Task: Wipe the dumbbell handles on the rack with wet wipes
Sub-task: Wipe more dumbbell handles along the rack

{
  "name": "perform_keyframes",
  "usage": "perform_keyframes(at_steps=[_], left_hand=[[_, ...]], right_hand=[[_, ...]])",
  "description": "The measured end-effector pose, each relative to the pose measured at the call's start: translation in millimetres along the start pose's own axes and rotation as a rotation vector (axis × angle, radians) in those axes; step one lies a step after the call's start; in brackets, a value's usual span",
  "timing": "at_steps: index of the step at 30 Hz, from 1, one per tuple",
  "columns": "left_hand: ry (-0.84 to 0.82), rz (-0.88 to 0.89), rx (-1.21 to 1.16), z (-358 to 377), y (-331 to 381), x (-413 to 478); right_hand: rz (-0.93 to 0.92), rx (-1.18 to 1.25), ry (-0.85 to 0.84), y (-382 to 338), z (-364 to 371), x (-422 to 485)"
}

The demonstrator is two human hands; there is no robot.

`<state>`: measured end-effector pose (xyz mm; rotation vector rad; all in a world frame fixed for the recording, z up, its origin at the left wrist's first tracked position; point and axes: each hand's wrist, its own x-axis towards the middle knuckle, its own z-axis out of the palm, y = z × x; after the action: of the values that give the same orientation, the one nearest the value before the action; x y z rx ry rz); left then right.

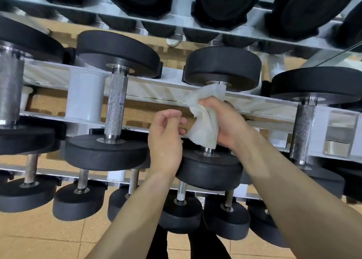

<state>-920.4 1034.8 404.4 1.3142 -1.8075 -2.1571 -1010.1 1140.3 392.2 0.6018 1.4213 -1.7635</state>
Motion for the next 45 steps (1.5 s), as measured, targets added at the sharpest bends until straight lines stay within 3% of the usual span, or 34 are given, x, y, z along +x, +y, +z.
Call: perform_keyframes(at_steps=[4,8,11,14,16,19,23,25,29,33,35,40,45], left_hand=[[0.023,0.038,0.042,1.4,-4.6,1.0],[0.054,0.06,0.08,1.3,-5.2,1.8],[0.048,0.05,0.089,2.9,-5.6,0.6],[0.039,0.031,0.095,4.5,-7.0,-0.2],[0.037,0.011,0.097,5.4,-6.9,-0.2],[0.04,-0.024,0.087,5.9,-5.4,-0.6],[0.029,-0.044,0.062,7.3,-3.2,-0.3],[0.03,-0.034,0.065,7.8,-3.4,0.5],[0.041,0.012,0.106,6.2,-6.2,0.8],[0.038,0.034,0.126,7.0,-4.1,-1.0],[0.025,0.028,0.145,8.0,-3.8,0.2],[0.002,-0.01,0.155,8.0,-6.5,4.8],[0.002,-0.016,0.161,7.6,-6.1,4.5]], right_hand=[[-0.107,-0.228,0.41,0.7,16.1,-2.9],[-0.222,-0.413,0.568,4.5,23.1,0.5],[-0.147,-0.305,0.426,0.4,13.4,3.0],[0.062,-0.076,0.015,-0.7,-12.1,5.0],[0.19,-0.05,-0.191,2.3,-24.0,6.1],[0.255,-0.037,-0.316,7.2,-33.7,10.7],[0.218,-0.055,-0.218,6.7,-29.1,2.0],[0.146,-0.138,-0.062,10.3,-21.2,-4.7],[0.005,-0.539,0.301,22.6,-5.2,-15.2],[0.021,-0.703,0.296,19.9,-5.7,-22.2],[0.035,-0.606,0.282,15.3,-3.7,-22.5],[0.065,-0.086,0.151,-9.3,-0.2,-6.3],[0.071,0.133,0.015,-18.1,-2.6,4.9]])
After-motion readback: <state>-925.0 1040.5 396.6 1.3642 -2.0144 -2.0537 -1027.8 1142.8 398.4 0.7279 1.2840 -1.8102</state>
